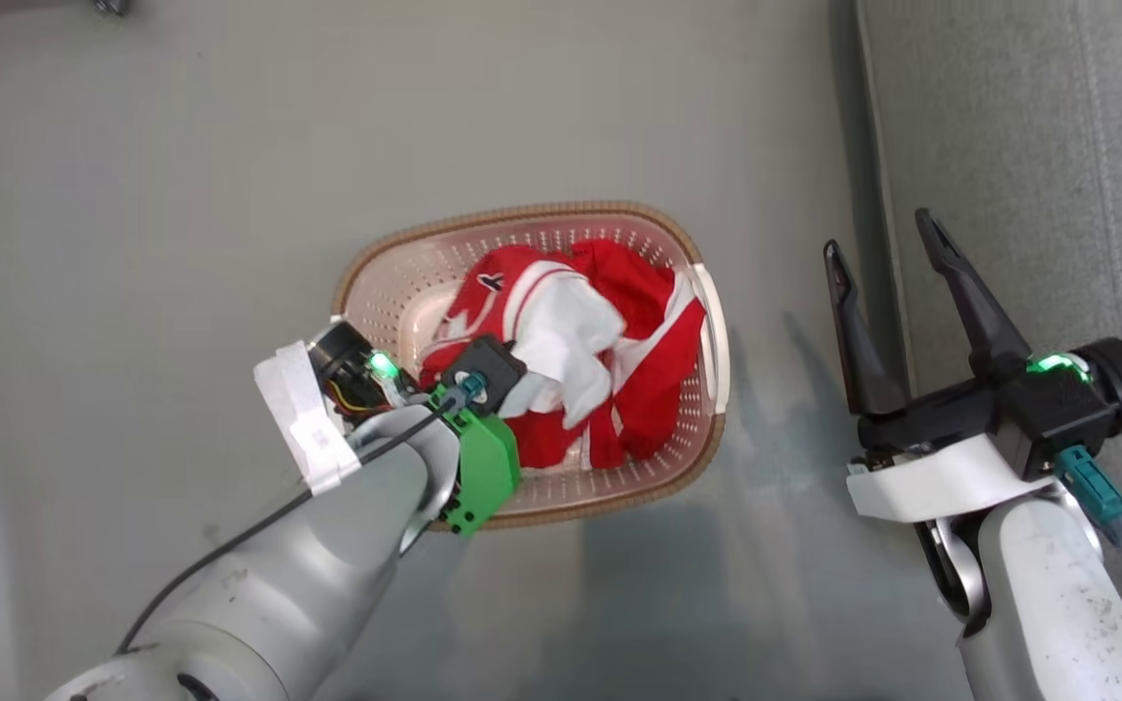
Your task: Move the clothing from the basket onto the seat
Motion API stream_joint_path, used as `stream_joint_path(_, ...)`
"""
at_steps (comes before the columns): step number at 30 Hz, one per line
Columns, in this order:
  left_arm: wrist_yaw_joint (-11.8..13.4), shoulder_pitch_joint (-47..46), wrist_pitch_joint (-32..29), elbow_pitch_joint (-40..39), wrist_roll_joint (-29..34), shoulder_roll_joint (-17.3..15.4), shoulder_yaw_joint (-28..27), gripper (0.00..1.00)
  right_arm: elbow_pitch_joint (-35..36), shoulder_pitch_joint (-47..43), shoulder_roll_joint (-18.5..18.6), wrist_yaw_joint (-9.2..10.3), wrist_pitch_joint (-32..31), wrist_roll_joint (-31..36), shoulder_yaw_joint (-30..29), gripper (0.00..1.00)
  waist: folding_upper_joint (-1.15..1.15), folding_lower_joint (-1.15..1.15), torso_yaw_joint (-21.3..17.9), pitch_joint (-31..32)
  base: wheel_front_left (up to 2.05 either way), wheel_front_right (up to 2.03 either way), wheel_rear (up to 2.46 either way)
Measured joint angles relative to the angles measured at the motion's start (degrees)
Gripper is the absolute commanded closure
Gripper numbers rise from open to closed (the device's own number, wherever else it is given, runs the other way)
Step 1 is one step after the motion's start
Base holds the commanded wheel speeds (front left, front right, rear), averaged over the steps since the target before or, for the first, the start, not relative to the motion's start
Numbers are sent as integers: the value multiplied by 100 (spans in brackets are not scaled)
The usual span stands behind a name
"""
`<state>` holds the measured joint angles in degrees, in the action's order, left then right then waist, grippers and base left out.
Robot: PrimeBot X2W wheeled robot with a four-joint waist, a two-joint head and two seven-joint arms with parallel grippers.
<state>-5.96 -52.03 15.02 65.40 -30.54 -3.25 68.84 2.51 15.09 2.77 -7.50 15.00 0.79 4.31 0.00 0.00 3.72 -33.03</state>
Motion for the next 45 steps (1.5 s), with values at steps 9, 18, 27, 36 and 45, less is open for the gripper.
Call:
stream_joint_path(9, 156, 513, 1, -1051, 181, -259, -580, 100, -164, -304, -1, 0, 0, -86, 20, 0, 0, 0, 167, 765, 0, 0, 0)
stream_joint_path(18, 240, 1005, 1, -2252, 438, -504, -1502, 100, -272, -556, -1, 0, 0, -191, 48, 0, 0, 0, 331, 1424, 0, 0, 0)
stream_joint_path(27, 235, 1350, 1, -3352, 779, -513, -2320, 100, -315, -769, -1, 0, 0, -294, 78, 0, 0, 0, 400, 1946, 0, 0, 0)
stream_joint_path(36, 180, 1414, 1, -4213, 1054, -444, -3018, 100, -326, -883, -1, 0, 0, -421, 164, 0, 0, -1, 374, 2326, 0, 0, 0)
stream_joint_path(45, 77, 1313, 1, -4704, 1211, -503, -3338, 100, -341, -1013, -1, 0, 0, -504, 234, 0, 0, 0, 278, 2566, 0, 0, 0)
